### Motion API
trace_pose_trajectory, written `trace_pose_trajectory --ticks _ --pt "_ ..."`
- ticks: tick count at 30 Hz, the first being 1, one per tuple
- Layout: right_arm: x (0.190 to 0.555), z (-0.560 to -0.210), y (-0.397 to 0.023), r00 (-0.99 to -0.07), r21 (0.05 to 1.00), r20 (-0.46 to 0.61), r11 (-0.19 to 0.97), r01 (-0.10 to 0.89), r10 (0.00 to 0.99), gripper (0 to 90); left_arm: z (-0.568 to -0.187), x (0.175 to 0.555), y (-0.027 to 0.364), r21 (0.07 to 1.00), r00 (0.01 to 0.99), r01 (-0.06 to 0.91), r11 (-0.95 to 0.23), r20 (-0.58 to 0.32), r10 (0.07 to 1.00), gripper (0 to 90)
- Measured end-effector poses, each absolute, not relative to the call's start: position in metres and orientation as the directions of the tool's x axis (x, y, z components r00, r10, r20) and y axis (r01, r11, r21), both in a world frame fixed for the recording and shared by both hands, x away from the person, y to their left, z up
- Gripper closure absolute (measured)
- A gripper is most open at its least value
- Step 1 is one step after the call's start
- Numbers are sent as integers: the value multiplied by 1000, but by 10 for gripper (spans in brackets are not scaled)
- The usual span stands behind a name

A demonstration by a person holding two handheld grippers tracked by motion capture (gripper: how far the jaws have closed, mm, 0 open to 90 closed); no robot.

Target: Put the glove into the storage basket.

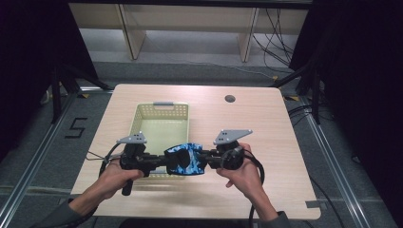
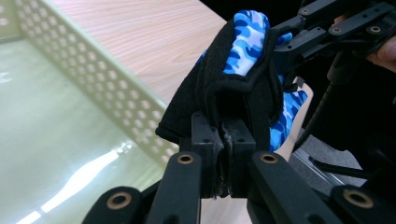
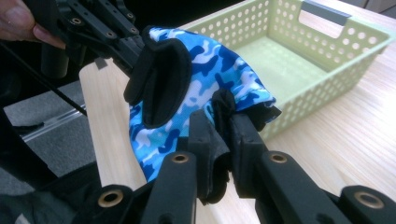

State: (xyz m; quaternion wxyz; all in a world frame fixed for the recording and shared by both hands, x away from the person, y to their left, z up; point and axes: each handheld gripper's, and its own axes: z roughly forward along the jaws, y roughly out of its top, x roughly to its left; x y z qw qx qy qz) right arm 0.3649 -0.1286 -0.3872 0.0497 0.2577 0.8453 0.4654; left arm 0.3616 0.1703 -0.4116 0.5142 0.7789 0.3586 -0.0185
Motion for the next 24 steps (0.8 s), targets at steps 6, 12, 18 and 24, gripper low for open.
trace_pose_trajectory --ticks 6,12,18,24 --pt "380 -383 -107 -868 801 161 452 394 471 815 -409 372 189 775 726 596 -209 -409 554 842" --pt "395 -382 -85 -868 798 173 450 400 465 815 -409 383 207 764 685 618 -187 -406 605 843" --pt "412 -397 -63 -862 766 190 478 429 471 815 -418 392 223 737 642 653 -174 -418 642 847" --pt "420 -408 -47 -861 742 186 507 438 473 815 -427 398 232 707 622 682 -187 -426 657 848"
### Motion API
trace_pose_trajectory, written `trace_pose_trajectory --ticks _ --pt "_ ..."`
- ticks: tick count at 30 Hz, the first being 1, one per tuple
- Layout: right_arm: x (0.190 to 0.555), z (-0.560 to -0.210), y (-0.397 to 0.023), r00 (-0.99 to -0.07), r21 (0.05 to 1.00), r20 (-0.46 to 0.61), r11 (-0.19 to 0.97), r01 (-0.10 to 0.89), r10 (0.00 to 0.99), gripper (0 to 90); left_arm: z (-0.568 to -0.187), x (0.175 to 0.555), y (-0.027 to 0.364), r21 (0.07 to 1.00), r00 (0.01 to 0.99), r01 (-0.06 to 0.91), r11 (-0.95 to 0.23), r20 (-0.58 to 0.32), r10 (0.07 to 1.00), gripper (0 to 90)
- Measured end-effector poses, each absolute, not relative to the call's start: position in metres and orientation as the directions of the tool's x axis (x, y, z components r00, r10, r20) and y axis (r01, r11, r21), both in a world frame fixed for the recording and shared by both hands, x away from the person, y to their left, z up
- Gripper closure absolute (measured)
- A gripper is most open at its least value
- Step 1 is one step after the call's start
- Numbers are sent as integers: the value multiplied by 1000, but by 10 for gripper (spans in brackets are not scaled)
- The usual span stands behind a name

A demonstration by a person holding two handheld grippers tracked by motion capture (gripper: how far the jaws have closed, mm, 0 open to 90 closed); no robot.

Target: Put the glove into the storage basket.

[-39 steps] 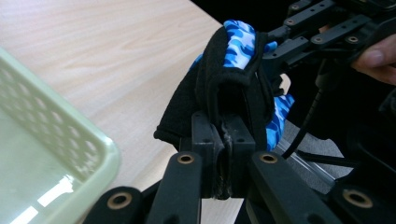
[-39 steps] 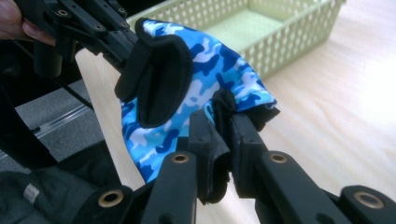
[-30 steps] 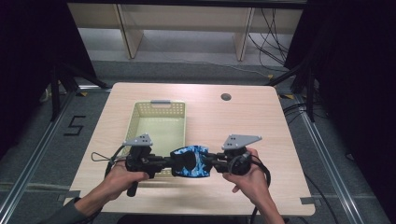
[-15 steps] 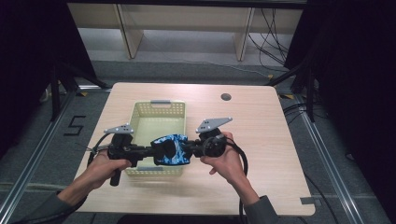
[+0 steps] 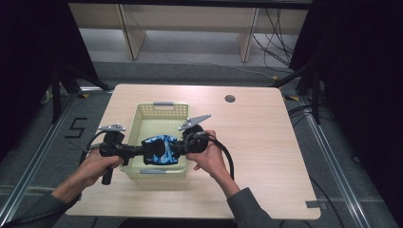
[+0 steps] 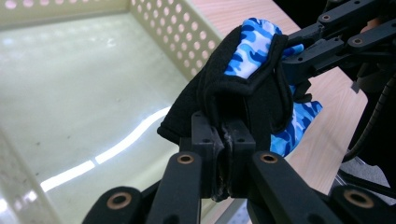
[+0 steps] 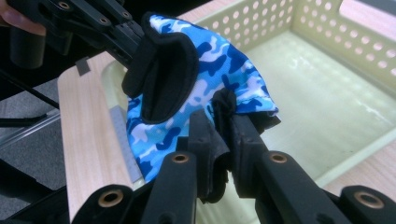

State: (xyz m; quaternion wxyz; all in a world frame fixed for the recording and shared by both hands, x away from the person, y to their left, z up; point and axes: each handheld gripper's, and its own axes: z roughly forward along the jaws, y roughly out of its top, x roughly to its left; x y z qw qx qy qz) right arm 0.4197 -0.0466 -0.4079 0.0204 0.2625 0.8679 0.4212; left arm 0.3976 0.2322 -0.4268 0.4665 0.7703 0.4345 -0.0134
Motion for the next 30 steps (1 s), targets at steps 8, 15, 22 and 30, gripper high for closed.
trace_pose_trajectory --ticks 8,15,22,30 --pt "429 -426 -33 -843 696 201 533 481 499 815 -438 408 235 668 606 711 -220 -424 674 847" --pt "433 -439 -23 -835 655 183 570 497 519 812 -451 415 236 635 576 740 -222 -427 697 845" --pt "435 -448 -13 -846 610 148 626 486 513 809 -459 415 235 618 590 739 -270 -400 701 831" --pt "431 -454 -5 -853 549 139 678 489 503 792 -455 411 231 614 615 716 -333 -329 716 734"
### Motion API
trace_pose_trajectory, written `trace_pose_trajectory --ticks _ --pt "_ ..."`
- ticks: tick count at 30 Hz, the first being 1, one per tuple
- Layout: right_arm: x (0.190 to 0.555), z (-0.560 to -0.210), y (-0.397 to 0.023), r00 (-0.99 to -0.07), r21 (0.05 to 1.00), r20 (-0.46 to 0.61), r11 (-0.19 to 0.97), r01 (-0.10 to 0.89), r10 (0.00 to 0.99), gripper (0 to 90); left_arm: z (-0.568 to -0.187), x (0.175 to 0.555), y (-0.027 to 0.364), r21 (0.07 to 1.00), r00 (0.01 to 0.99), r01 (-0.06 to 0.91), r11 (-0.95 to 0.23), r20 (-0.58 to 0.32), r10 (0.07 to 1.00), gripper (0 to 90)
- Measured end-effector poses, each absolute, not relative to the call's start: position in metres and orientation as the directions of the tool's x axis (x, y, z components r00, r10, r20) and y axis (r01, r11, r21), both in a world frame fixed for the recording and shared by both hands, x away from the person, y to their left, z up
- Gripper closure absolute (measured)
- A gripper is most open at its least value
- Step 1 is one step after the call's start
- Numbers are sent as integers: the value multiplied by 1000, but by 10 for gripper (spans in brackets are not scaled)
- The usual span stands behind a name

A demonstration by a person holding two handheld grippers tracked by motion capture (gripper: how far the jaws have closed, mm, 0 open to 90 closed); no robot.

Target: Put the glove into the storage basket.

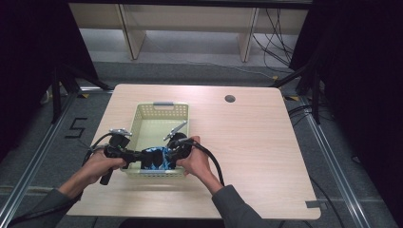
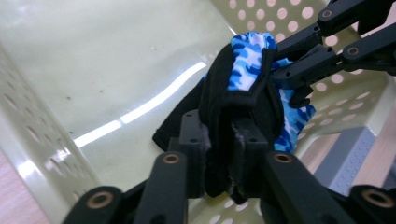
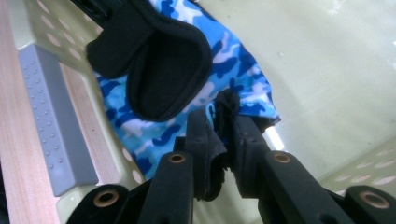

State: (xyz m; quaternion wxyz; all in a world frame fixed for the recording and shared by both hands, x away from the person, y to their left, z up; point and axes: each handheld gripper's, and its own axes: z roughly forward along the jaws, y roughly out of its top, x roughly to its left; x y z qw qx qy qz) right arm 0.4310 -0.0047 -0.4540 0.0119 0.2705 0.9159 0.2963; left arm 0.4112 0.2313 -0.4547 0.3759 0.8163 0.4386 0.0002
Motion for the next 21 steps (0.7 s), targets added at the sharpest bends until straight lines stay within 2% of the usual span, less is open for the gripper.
trace_pose_trajectory --ticks 2,4,6,7,15,18,21 --pt "431 -454 -5 -855 545 137 683 487 500 789 -452 411 231 612 619 712 -345 -313 720 708" --pt "431 -453 -5 -857 543 125 689 481 500 785 -448 410 230 625 610 704 -337 -290 738 643" --pt "431 -453 -5 -858 539 114 695 477 501 777 -442 409 234 611 644 681 -404 -238 727 627" --pt "430 -453 -5 -851 531 115 692 489 513 765 -440 407 235 613 639 680 -402 -225 736 575" --pt "430 -450 -7 -851 541 107 688 483 513 712 -431 400 237 638 633 660 -398 -186 752 537" --pt "431 -448 -8 -846 552 99 679 484 523 627 -428 398 234 641 637 657 -397 -190 747 515" --pt "430 -444 -8 -848 567 78 676 470 525 602 -426 396 232 649 637 655 -387 -199 745 501"
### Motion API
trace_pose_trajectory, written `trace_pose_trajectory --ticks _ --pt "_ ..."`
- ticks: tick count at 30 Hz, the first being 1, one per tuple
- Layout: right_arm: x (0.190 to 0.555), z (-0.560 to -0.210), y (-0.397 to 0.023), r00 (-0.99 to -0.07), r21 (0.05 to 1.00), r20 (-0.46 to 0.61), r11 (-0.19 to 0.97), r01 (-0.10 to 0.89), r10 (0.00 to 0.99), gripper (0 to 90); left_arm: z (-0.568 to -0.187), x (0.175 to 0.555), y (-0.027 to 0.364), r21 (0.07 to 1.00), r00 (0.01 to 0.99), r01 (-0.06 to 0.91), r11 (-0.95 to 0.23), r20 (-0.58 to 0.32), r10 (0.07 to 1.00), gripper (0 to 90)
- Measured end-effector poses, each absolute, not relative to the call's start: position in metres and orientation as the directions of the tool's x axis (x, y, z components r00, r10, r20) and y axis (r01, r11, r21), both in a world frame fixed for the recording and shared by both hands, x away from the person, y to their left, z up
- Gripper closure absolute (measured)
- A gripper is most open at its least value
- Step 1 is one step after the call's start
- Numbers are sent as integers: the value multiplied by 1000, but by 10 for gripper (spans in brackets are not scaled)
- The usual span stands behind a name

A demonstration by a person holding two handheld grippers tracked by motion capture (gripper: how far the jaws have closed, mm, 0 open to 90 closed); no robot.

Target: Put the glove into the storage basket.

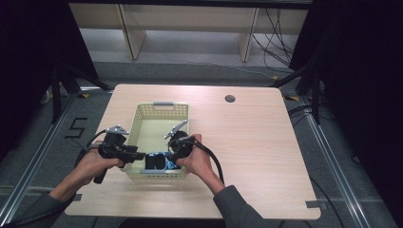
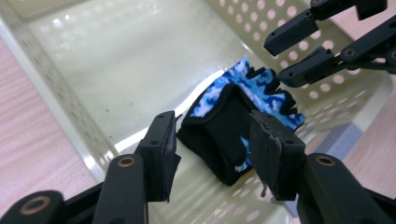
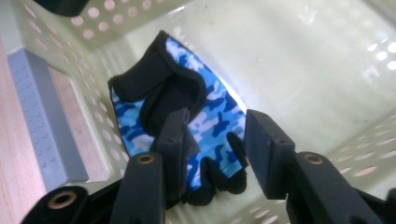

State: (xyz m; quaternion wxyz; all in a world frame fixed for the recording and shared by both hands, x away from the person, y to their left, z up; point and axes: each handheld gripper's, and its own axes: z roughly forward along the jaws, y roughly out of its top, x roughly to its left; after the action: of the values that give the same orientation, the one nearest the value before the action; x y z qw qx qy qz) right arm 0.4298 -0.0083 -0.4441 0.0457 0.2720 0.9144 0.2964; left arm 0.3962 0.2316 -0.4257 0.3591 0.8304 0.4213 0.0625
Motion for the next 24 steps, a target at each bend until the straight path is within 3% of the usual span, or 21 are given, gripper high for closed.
trace_pose_trajectory --ticks 9,16,20,24 --pt "422 -430 -15 -858 643 56 639 422 511 512 -420 382 224 673 629 638 -373 -176 757 384" --pt "417 -421 -28 -861 679 61 611 407 505 466 -418 376 220 685 615 658 -313 -247 749 342" --pt "414 -417 -38 -852 693 56 594 409 521 450 -416 367 214 708 642 594 -382 -131 755 330" --pt "408 -414 -49 -844 698 74 577 424 530 446 -414 360 210 722 654 591 -360 -168 738 322"
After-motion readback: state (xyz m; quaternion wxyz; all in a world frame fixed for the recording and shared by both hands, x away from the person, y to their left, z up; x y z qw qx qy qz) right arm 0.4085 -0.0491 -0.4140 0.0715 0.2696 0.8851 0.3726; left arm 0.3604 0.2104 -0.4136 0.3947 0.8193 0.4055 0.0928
